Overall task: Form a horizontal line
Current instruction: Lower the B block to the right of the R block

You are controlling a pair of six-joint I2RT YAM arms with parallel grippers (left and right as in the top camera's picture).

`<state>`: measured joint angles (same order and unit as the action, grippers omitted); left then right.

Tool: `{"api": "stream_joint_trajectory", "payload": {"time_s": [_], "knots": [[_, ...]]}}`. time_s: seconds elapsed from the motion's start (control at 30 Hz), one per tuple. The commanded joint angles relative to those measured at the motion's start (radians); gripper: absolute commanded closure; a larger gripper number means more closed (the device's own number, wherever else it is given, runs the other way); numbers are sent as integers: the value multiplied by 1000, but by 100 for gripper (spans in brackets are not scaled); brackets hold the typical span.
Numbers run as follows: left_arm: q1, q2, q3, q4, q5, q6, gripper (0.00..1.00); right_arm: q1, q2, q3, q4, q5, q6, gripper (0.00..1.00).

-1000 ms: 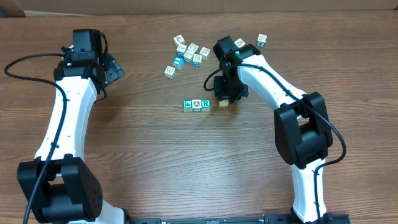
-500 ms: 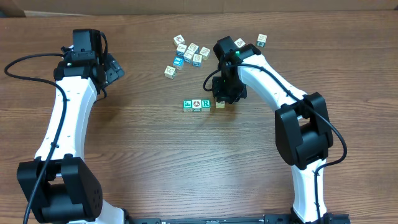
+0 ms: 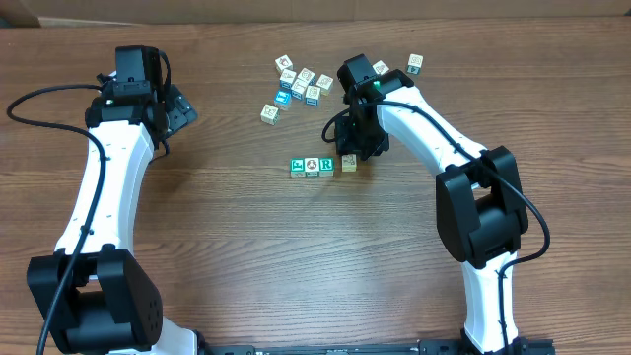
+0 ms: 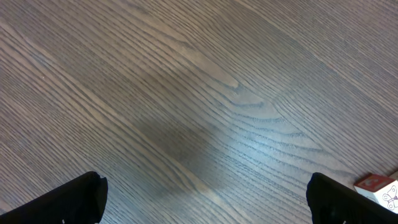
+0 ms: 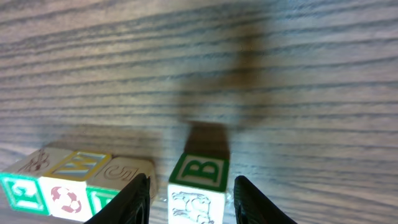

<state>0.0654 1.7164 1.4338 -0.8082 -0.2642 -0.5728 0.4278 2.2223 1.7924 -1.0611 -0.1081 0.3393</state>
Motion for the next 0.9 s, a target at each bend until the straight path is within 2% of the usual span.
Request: {"api": "stream_joint_trajectory", "payload": {"time_s": [0.0,0.13,0.23,0.4,0.5,0.87], "knots": [[-8,-3,6,0,3,1,1,5,-20,-6,18,65,1,60],[-8,-3,6,0,3,1,1,3,-20,-6,50,98,4,61],[-8,-3,6,0,3,1,0,3,-20,-6,54,115,6,66],[-8,-3,6,1,3,1,0,3,-20,-6,54,119,8,86],[-8,-3,6,1,3,1,1,3,-19,-6,54,119,8,92],[-8,-3,6,1,3,1,0,6,0,-6,4,79,27,94]]}}
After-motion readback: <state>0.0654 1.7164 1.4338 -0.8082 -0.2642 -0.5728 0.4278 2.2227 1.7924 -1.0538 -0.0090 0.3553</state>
